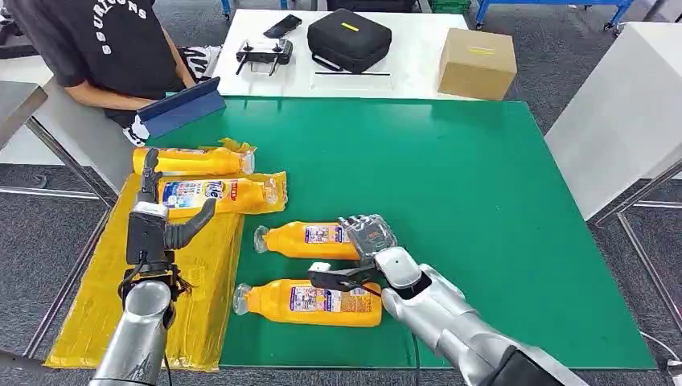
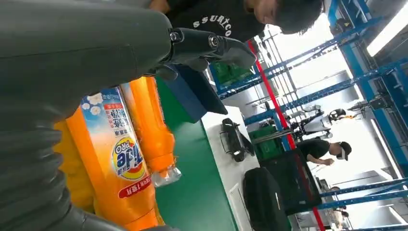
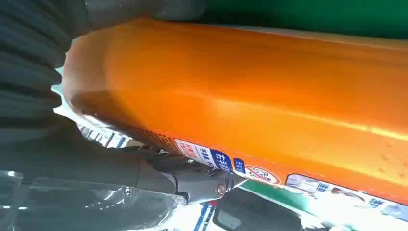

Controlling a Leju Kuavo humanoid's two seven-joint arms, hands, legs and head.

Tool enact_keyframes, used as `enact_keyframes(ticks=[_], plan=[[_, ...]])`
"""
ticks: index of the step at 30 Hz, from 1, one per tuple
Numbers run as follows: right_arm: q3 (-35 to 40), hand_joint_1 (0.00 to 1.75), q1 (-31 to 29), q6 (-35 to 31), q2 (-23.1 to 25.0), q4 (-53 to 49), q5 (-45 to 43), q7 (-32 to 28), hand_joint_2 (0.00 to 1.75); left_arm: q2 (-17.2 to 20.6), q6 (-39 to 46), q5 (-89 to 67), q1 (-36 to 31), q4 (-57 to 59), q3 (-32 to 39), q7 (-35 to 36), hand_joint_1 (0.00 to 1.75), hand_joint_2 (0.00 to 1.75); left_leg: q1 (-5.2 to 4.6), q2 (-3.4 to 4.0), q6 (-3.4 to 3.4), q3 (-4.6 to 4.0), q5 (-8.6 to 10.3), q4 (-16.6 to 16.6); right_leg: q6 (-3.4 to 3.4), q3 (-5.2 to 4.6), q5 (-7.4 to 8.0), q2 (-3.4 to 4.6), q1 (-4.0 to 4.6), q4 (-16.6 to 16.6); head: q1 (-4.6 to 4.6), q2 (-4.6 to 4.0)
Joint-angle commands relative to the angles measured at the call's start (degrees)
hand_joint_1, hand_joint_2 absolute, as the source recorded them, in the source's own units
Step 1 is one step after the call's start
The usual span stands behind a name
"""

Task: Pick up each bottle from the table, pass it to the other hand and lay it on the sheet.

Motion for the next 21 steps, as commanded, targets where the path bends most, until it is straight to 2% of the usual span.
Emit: enact_keyframes(ticks=[1,5,10,17,19,21], plan=[[-7.2,1.75,4.6,-4.8,-6.3,-22.9,0.6,2.4,1.75,0.5,0.3,0.1,0.4,0.5,0.8,0.5,0.00,1.75,0.06,-0.08,-0.25,0.01,-0.06,0.0,-0.16,0.05,-0.08,-0.10,0.05,0.0,0.00,0.00],[-9.0,1.75,6.6,-4.0,-8.0,-29.7,3.8,4.6,1.75,0.4,0.2,-0.1,0.4,0.7,1.4,0.9,0.00,1.75,0.07,-0.09,-0.27,-0.06,-0.13,0.1,-0.16,0.02,-0.14,-0.10,0.07,0.1,-0.02,0.00],[-12.0,1.75,8.6,-6.4,-6.3,-32.2,6.7,4.0,1.75,0.2,-0.2,-0.4,0.1,1.3,2.0,1.2,0.00,1.75,0.08,-0.12,-0.25,-0.07,-0.09,0.1,-0.17,0.02,-0.12,-0.12,0.07,0.0,0.00,0.00],[-14.1,1.75,9.0,-8.3,-5.4,-31.9,5.1,3.4,1.75,0.1,-0.4,-0.4,0.4,1.3,2.2,1.2,0.00,1.75,0.05,-0.06,-0.19,-0.11,-0.05,0.0,-0.13,-0.05,-0.06,-0.05,0.04,0.0,0.00,0.00],[-16.4,1.75,9.9,-12.9,-4.3,-31.9,2.0,0.7,1.75,0.0,-0.6,-0.2,0.3,1.4,2.0,1.1,0.00,1.75,0.07,-0.01,-0.26,-0.06,-0.09,0.0,-0.17,0.00,-0.09,-0.01,0.06,0.0,-0.02,0.00],[-20.2,1.75,11.3,-17.1,-1.9,-28.8,-7.5,-7.9,1.75,0.0,-1.3,-0.1,-0.9,2.7,0.8,1.2,0.00,1.75,0.06,-0.06,-0.18,-0.12,-0.03,0.0,-0.13,-0.06,-0.04,-0.06,0.06,0.0,0.00,0.00]])
